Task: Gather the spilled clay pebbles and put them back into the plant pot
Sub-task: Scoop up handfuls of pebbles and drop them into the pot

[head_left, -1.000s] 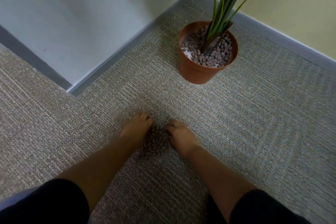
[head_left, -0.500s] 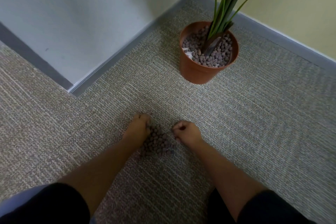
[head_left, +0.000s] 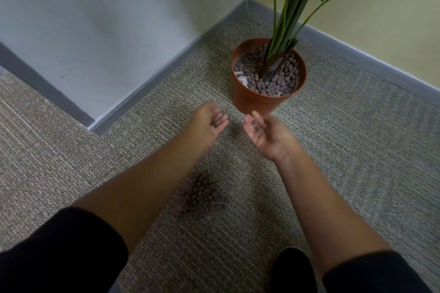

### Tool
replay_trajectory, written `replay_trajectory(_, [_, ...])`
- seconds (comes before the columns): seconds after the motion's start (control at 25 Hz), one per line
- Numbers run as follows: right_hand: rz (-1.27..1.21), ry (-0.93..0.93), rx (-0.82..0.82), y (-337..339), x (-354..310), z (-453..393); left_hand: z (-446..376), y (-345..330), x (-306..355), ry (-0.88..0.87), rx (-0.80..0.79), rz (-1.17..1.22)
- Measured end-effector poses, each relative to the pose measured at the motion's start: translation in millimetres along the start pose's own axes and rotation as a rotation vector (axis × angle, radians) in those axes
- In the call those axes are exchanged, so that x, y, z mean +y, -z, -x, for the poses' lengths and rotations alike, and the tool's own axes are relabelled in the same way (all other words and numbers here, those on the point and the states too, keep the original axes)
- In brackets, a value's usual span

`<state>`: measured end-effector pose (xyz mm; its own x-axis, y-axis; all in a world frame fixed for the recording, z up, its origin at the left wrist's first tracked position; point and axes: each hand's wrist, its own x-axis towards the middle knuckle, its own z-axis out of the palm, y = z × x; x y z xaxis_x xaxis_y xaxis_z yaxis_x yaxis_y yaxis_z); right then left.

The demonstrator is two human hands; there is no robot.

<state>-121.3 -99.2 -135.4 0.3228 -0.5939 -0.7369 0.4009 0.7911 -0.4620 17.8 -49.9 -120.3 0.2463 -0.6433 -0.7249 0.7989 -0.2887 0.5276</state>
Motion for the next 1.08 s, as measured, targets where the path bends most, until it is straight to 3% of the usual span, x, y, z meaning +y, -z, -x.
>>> replay_trajectory(0.16, [-0.188, 0.137, -0.165, -23, -34, 6, 2, -49, 8, -0.057, -0.218, 0.223])
replay_trajectory(0.32, [-0.378, 0.15, -0.276, -28, -53, 4, -4, -82, 14, -0.039, -0.315, 0.202])
replay_trajectory(0.4, [-0.355, 0.155, -0.288, -28, -59, 4, -5, -87, 19, -0.035, -0.341, 0.169])
replay_trajectory(0.56, [-0.083, 0.24, -0.228, -17, -41, 5, -1, -60, 5, -0.058, -0.437, -0.015])
replay_trajectory(0.68, [-0.143, 0.314, -0.259, -10, -21, 7, 2, -43, -12, -0.014, -0.53, 0.031])
replay_trajectory(0.88, [-0.204, 0.28, -0.201, -18, -22, 7, 5, -60, -29, 0.019, -0.388, 0.217])
replay_trajectory(1.0, [-0.187, 0.218, -0.27, -20, -20, 14, 10, -59, -30, 0.003, -0.273, 0.301])
replay_trajectory(1.08, [-0.293, 0.272, -0.304, -16, -21, 17, 11, -64, -16, -0.046, -0.221, 0.336])
